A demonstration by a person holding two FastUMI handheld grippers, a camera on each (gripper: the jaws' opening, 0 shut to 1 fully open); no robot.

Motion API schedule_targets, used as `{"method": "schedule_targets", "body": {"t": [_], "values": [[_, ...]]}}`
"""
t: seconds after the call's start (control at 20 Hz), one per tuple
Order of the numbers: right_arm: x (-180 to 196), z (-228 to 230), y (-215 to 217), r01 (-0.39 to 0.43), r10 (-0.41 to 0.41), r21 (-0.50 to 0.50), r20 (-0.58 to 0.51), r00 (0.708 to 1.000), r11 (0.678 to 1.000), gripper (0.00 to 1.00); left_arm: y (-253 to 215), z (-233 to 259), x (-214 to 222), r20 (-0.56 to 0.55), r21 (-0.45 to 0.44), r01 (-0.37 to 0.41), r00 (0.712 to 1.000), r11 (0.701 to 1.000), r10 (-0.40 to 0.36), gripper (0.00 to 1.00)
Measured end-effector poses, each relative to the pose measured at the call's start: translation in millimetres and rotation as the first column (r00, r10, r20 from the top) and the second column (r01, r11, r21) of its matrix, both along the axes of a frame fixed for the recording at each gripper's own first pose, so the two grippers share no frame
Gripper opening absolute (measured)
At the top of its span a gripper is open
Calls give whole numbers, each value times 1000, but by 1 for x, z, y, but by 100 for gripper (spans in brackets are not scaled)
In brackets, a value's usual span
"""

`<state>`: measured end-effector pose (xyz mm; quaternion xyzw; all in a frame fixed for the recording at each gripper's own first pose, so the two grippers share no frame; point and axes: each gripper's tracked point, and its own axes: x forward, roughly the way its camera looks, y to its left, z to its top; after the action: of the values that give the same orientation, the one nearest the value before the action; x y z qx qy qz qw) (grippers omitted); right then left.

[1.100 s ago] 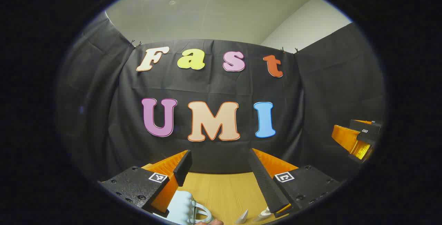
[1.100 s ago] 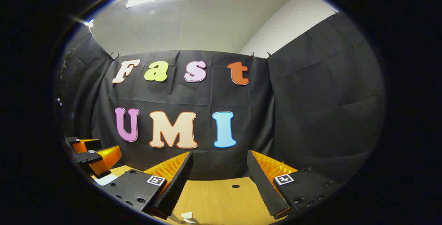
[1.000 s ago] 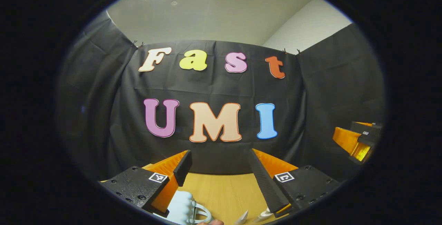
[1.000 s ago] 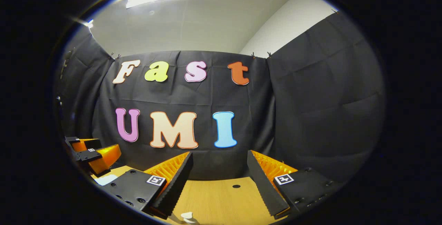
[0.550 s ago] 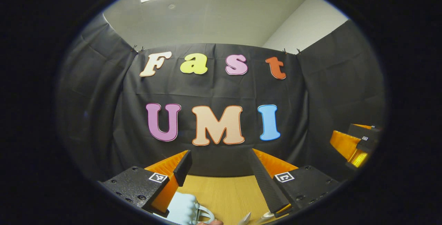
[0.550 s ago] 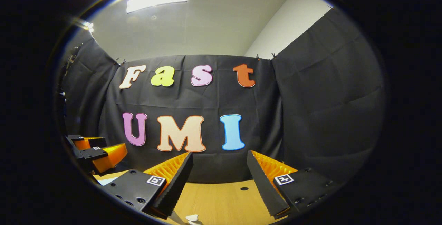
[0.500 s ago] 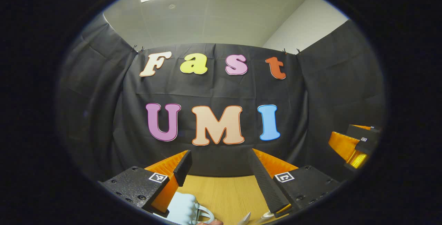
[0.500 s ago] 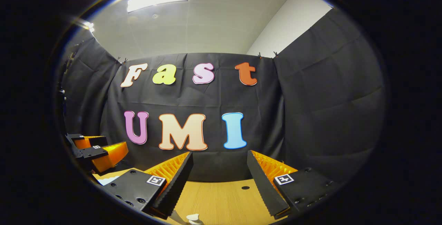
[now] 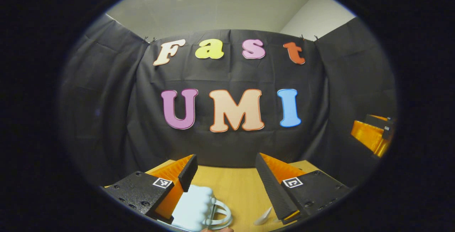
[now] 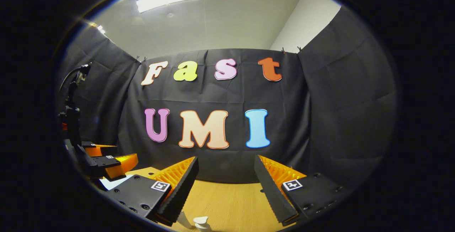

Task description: First open the suitcase, pack the skin care products into it, and then close the suitcase.

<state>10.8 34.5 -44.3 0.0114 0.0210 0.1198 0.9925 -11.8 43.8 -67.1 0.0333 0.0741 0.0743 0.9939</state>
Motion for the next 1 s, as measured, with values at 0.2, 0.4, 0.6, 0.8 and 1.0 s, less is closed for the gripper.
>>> {"method": "schedule_targets", "body": {"t": [0.2, 0.4, 0.6, 0.8, 1.0], "values": [[9, 0, 6, 34, -34, -6, 8, 999, 999, 96, 11, -62, -3, -138, 7, 27, 990, 1000, -25, 97], [10, -1, 17, 55, -54, -35, 24, 998, 998, 98, 16, -130, -4, -287, -40, 39, 957, 998, -49, 97], [10, -10, 22, 63, -62, -103, 11, 998, 993, 98, 8, -174, -1, -380, -65, 58, 922, 996, -78, 98], [14, -18, 21, 79, -82, -129, -16, 997, 989, 100, 2, -211, 1, -469, -98, 65, 877, 993, -104, 98], [17, -24, 16, 100, -105, -148, -27, 994, 984, 99, -4, -243, 1, -548, -89, 76, 829, 993, -113, 98]]}}
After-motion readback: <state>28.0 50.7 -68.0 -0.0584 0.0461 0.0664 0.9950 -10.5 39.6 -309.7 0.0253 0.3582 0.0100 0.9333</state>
